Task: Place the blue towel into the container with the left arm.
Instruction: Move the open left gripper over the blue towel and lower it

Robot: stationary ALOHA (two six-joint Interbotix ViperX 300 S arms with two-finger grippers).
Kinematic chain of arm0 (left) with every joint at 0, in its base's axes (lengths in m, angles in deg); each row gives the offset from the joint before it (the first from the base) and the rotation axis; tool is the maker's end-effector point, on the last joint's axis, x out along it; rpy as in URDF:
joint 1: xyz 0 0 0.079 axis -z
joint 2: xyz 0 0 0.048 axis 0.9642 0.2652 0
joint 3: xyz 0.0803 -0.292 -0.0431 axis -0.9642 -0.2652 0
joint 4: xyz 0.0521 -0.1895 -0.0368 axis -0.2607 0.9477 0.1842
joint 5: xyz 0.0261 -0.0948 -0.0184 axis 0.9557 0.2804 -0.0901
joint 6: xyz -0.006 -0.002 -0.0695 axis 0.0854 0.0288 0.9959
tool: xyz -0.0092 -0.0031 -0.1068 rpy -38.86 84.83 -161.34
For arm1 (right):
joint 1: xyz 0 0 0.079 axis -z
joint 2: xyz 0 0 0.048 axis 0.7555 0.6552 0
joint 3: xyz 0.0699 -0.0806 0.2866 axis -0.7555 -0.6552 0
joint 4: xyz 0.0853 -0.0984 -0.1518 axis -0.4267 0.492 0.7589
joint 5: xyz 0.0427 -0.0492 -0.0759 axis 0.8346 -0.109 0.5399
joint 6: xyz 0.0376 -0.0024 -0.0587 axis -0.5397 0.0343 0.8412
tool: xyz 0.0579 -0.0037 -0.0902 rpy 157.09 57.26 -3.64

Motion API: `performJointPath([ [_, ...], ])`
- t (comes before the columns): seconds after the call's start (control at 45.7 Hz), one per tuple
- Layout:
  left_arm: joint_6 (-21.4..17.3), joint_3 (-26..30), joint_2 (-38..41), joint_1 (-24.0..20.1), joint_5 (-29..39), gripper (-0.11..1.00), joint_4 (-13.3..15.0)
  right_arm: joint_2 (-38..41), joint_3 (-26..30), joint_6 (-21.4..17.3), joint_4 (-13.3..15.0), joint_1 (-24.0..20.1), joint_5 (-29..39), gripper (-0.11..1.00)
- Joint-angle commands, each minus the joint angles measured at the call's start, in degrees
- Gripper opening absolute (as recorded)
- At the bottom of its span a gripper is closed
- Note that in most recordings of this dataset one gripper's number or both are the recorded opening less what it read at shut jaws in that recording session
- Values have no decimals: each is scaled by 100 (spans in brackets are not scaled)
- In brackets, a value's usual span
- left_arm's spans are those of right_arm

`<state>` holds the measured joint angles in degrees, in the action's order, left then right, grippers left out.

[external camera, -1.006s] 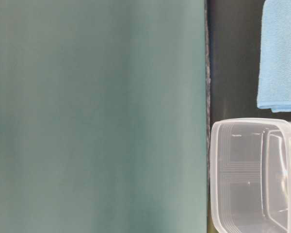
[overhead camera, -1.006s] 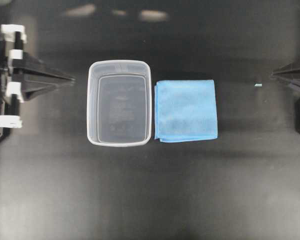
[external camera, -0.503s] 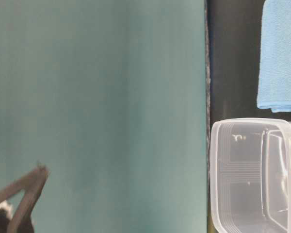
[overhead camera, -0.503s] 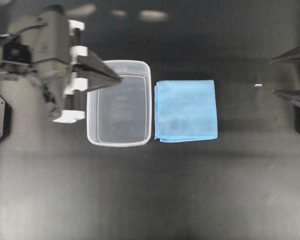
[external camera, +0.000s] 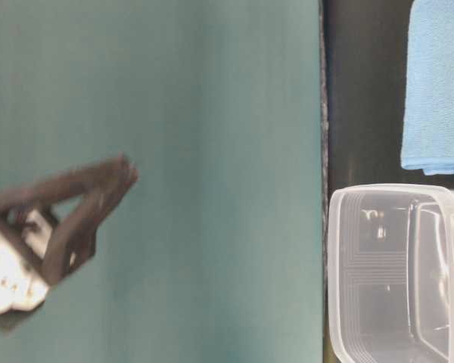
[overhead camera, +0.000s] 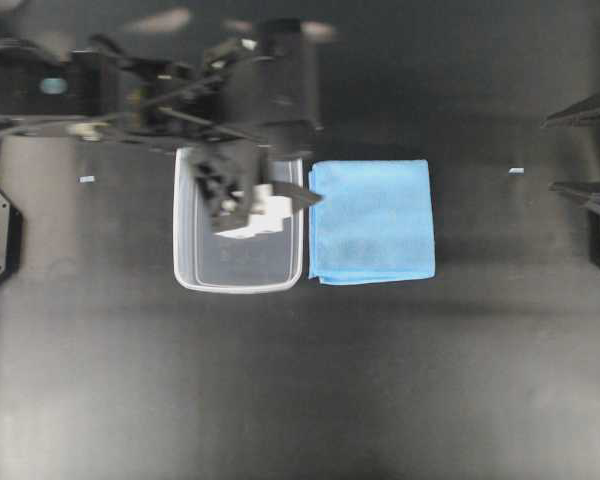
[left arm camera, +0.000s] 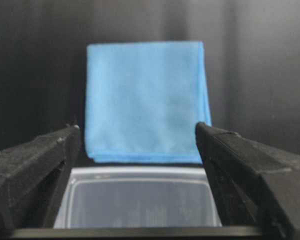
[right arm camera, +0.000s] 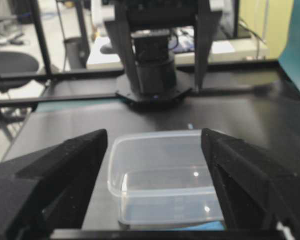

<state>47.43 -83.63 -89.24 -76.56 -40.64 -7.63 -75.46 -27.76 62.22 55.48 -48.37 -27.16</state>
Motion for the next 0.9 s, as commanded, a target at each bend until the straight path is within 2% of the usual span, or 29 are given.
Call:
performJointPath([
  [0.0,0,563,439,18,255,90,-18,-35,44,-9,-18,9,-18,73],
  [0.153,9,1125,1292,9,563,88,-18,-167,-9,-9,-18,9,-18,73],
  [0.415,9,1573,2408,-44,642,88,-18,-334,-35,-9,-18,97,-9,73],
  [0.569,-9,1740,2813,-18,642,88,-18,-343,-35,-9,-18,97,-9,73],
  [0.875,0,1723,3349,-26,439,88,-18,-343,-79,-18,-18,105,-9,73],
])
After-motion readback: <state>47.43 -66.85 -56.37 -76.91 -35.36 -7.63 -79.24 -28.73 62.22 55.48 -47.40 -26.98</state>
